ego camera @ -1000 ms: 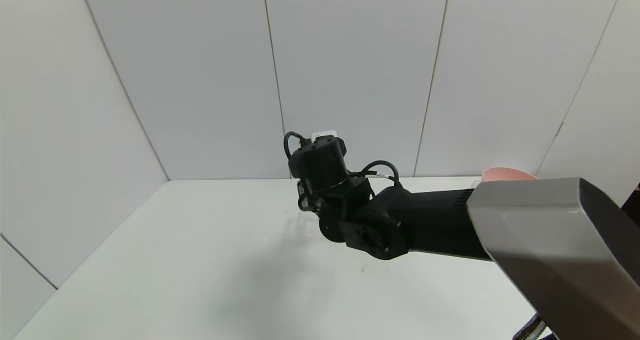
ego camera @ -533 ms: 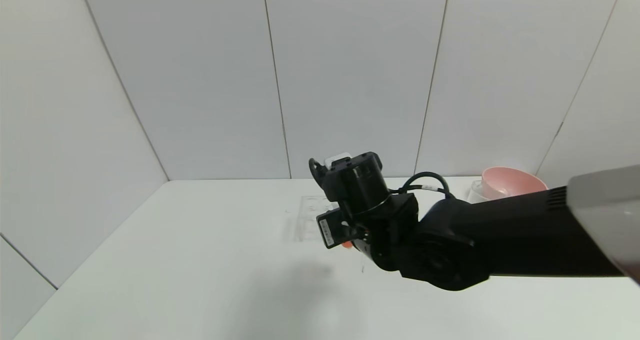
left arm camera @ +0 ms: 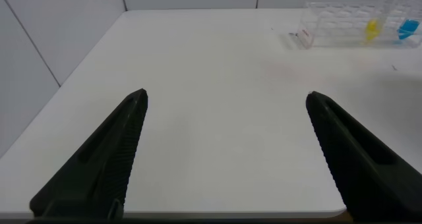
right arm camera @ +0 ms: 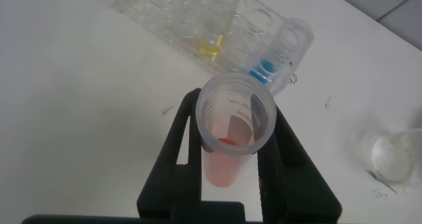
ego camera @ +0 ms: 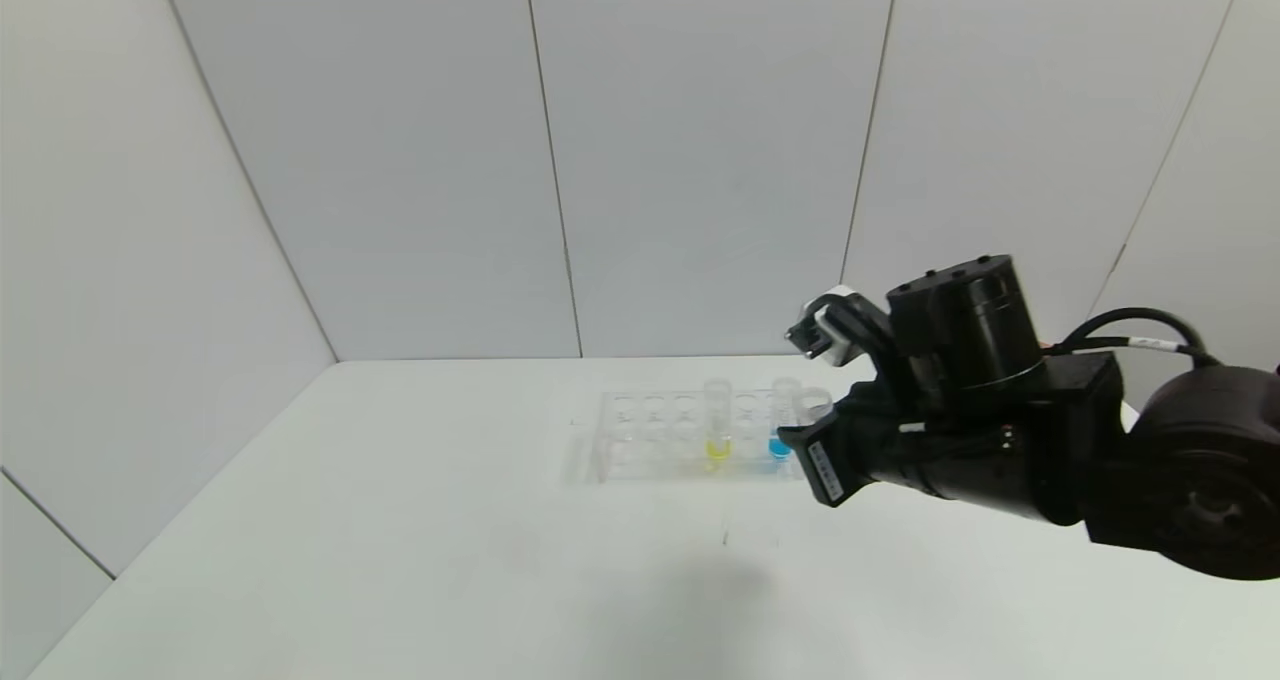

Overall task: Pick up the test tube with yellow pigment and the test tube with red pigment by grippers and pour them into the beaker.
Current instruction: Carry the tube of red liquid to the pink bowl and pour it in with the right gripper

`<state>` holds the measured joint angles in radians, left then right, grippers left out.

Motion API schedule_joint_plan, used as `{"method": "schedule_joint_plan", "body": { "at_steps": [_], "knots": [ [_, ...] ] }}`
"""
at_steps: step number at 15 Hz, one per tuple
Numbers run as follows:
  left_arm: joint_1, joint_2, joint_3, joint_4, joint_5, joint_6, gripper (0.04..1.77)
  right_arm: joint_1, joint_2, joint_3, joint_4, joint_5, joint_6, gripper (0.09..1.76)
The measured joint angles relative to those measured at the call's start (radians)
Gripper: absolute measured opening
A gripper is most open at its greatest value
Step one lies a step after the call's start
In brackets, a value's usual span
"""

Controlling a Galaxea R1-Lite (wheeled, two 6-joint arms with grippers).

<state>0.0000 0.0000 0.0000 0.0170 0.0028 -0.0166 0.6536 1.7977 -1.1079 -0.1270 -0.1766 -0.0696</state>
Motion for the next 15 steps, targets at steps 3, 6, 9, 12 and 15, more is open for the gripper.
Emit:
{"method": "schedule_joint_plan", "body": {
  "at_steps": [3, 6, 9, 12, 15],
  "knots": [
    [0.0, 0.0, 0.0, 0.0, 0.0, 0.0, 1.72, -0.114, -0.061, 0.023, 0.033, 0.045, -0.035, 0.54],
    [0.0, 0.0, 0.0, 0.0, 0.0, 0.0, 1.72, -0.223, -0.089, 0.023, 0.05, 0.059, -0.073, 0.54],
    [0.0, 0.0, 0.0, 0.0, 0.0, 0.0, 1.72, -0.34, -0.094, 0.008, 0.052, 0.112, -0.112, 0.54],
    [0.0, 0.0, 0.0, 0.0, 0.0, 0.0, 1.72, -0.473, -0.09, -0.013, 0.052, 0.218, -0.196, 0.54],
    [0.0, 0.0, 0.0, 0.0, 0.0, 0.0, 1.72, -0.596, -0.062, -0.069, 0.058, 0.269, -0.256, 0.54]
  ]
}}
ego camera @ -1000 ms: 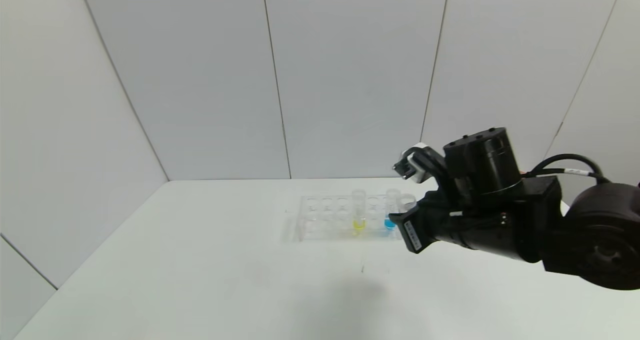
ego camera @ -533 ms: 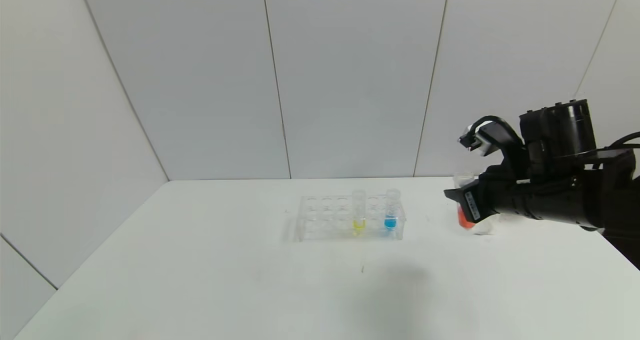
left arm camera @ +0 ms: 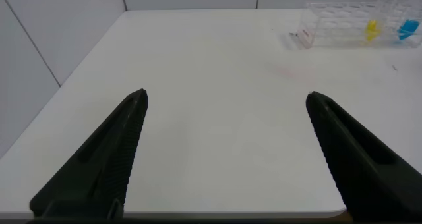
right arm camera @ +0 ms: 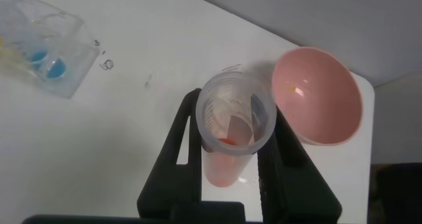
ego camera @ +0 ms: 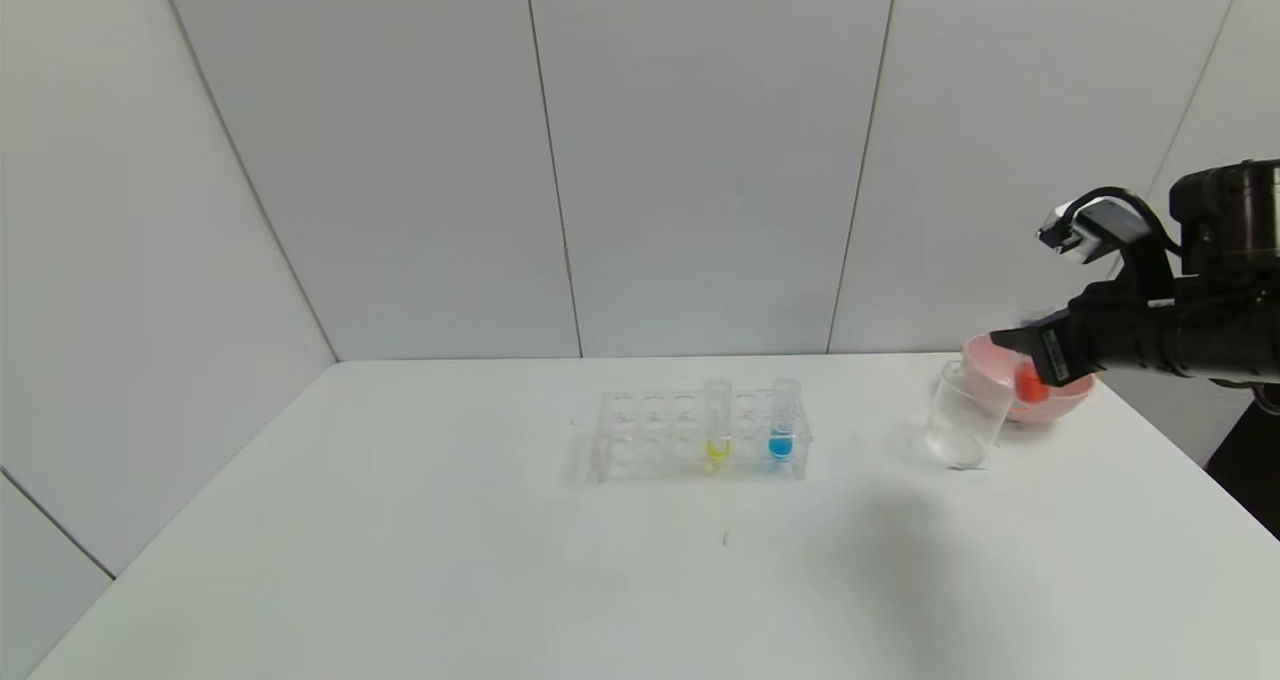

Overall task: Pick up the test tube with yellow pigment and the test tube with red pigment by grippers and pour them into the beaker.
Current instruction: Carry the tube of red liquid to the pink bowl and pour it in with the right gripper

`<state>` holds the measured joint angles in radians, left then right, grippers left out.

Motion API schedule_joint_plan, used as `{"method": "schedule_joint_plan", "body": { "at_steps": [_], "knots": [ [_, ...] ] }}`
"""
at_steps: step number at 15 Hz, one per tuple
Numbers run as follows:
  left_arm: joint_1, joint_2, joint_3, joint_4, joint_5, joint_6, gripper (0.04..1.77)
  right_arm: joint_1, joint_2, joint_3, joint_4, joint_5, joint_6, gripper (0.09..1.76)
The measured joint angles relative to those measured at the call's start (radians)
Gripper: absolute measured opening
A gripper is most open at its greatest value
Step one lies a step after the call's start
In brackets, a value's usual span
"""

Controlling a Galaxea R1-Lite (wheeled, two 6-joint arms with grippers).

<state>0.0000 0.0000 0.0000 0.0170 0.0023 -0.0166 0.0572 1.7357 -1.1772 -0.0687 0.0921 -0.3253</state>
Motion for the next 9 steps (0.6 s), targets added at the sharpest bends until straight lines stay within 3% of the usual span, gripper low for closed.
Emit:
{"method": "schedule_joint_plan", "body": {
  "at_steps": [5, 9],
  "knots": [
    [0.0, 0.0, 0.0, 0.0, 0.0, 0.0, 1.72, -0.146, 0.086, -0.158, 0.156, 0.064, -0.125, 0.54],
    [0.0, 0.0, 0.0, 0.0, 0.0, 0.0, 1.72, -0.192, 0.177, -0.321, 0.303, 0.07, -0.212, 0.54]
  ]
}}
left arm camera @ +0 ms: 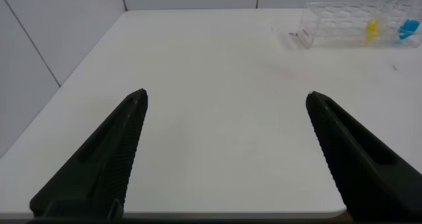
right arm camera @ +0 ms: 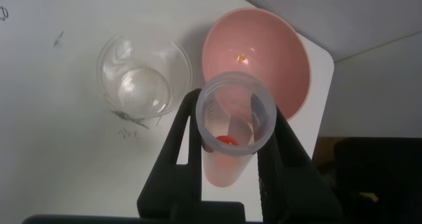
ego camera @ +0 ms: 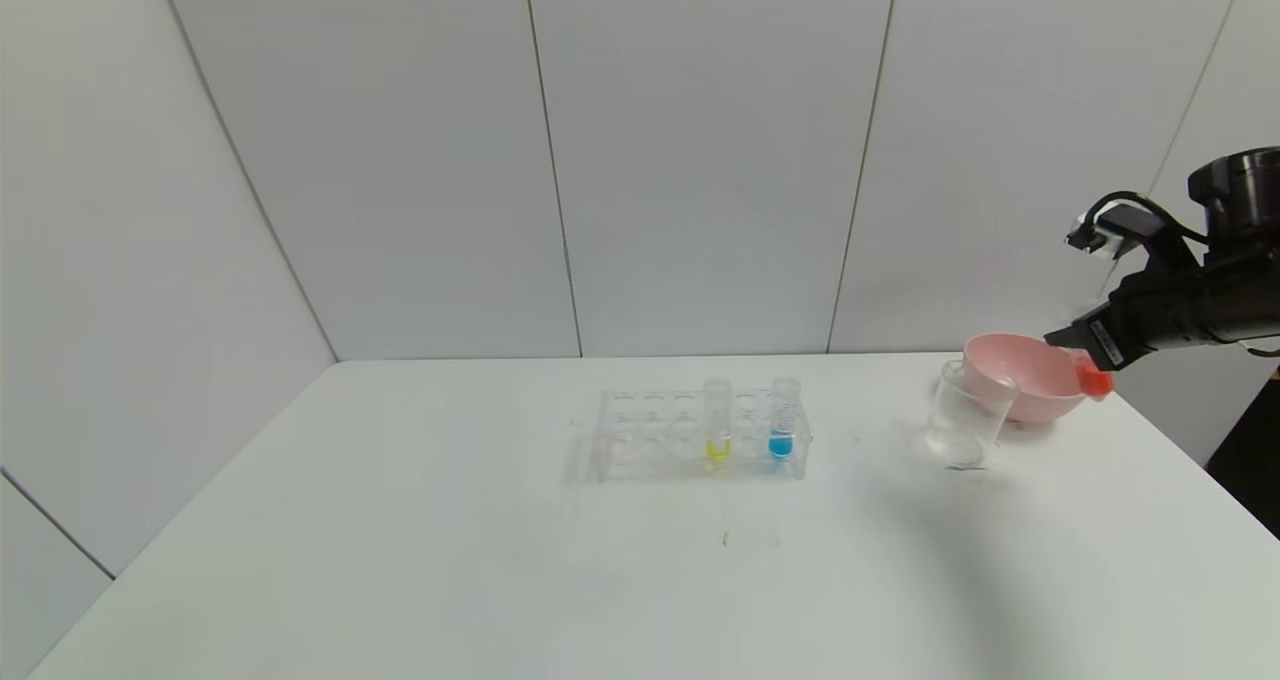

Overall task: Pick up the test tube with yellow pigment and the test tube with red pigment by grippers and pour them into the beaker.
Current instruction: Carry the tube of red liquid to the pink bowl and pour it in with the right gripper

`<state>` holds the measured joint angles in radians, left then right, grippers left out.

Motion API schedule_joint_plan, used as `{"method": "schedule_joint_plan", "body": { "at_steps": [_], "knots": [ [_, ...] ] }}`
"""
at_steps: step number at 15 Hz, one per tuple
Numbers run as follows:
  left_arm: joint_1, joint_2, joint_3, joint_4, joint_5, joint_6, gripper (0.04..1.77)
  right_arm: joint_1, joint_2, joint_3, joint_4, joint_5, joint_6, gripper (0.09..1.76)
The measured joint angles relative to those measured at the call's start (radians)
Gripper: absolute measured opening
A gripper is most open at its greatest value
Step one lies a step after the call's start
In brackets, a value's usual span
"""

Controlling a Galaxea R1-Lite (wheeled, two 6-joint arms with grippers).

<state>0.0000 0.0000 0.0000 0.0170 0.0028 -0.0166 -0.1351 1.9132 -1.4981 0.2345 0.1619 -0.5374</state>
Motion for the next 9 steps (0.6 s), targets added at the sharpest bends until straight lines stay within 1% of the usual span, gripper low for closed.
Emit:
{"method": "schedule_joint_plan", "body": {
  "at_steps": [2, 5, 7, 9],
  "knots": [
    [0.0, 0.0, 0.0, 0.0, 0.0, 0.0, 1.72, -0.012, 0.037, -0.091, 0.158, 0.0, -0.061, 0.54],
    [0.0, 0.0, 0.0, 0.0, 0.0, 0.0, 1.72, -0.014, 0.086, -0.228, 0.331, -0.004, -0.13, 0.54],
    [0.0, 0.0, 0.0, 0.0, 0.0, 0.0, 1.72, -0.01, 0.117, -0.297, 0.384, -0.018, -0.167, 0.54],
    [0.0, 0.0, 0.0, 0.0, 0.0, 0.0, 1.72, -0.003, 0.148, -0.354, 0.43, -0.055, -0.21, 0.54]
  ]
}}
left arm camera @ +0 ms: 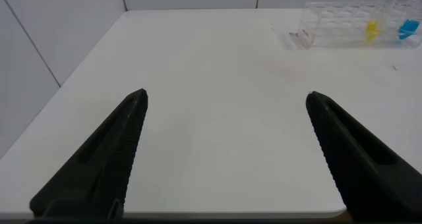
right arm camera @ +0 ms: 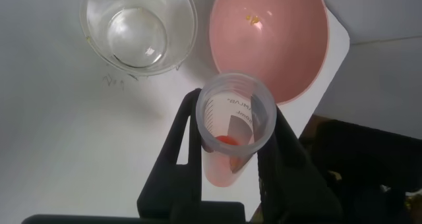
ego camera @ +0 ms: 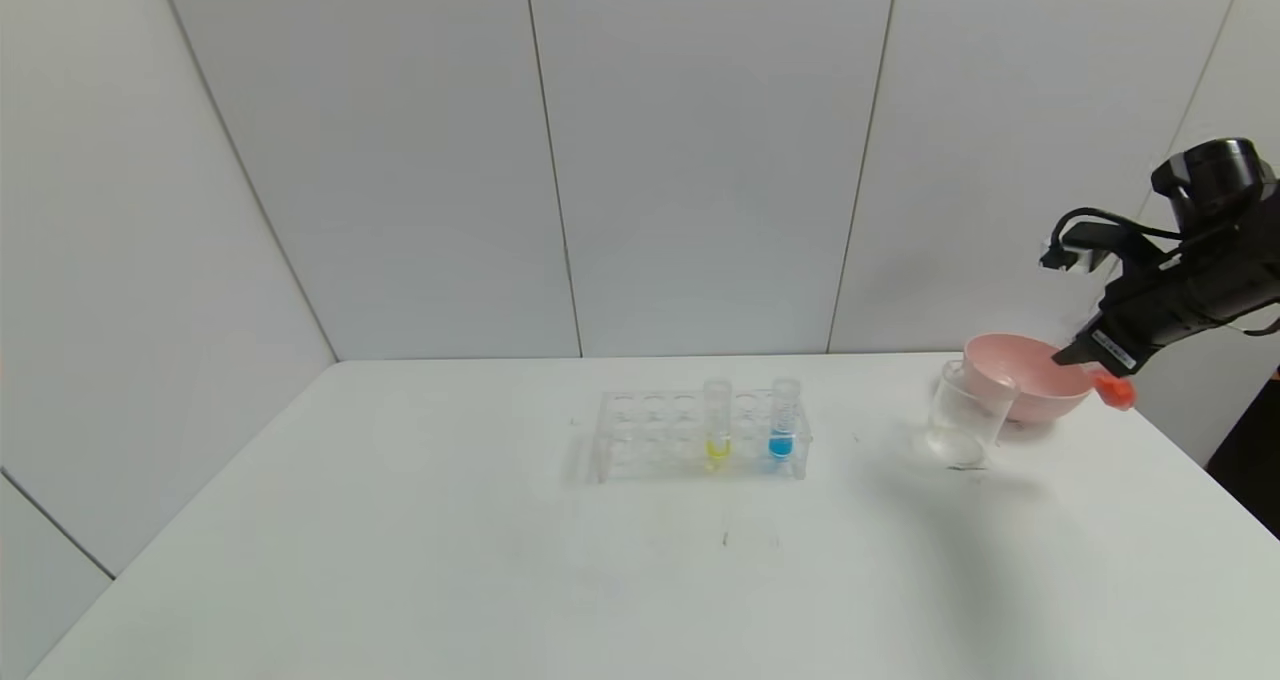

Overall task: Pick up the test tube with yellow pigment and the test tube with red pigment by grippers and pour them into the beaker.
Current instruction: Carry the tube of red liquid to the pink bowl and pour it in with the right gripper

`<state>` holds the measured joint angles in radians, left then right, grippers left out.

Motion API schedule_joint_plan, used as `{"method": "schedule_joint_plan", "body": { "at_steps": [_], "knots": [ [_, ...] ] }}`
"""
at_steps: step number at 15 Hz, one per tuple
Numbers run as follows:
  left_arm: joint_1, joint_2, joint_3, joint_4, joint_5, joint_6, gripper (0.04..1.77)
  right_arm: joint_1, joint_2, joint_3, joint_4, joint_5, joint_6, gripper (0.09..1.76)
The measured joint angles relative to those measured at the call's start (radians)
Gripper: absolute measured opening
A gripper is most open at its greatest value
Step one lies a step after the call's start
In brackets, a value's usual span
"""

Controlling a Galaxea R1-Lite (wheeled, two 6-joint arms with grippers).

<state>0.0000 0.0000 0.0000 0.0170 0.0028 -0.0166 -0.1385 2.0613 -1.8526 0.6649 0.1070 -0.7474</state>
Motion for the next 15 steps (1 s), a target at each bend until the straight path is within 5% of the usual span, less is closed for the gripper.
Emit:
{"method": "schedule_joint_plan", "body": {
  "at_steps": [5, 15],
  "knots": [
    [0.0, 0.0, 0.0, 0.0, 0.0, 0.0, 1.72, 0.03, 0.074, -0.135, 0.099, -0.051, -0.023, 0.54],
    [0.0, 0.0, 0.0, 0.0, 0.0, 0.0, 1.72, 0.056, 0.114, -0.148, 0.127, -0.175, -0.29, 0.54]
  ]
}}
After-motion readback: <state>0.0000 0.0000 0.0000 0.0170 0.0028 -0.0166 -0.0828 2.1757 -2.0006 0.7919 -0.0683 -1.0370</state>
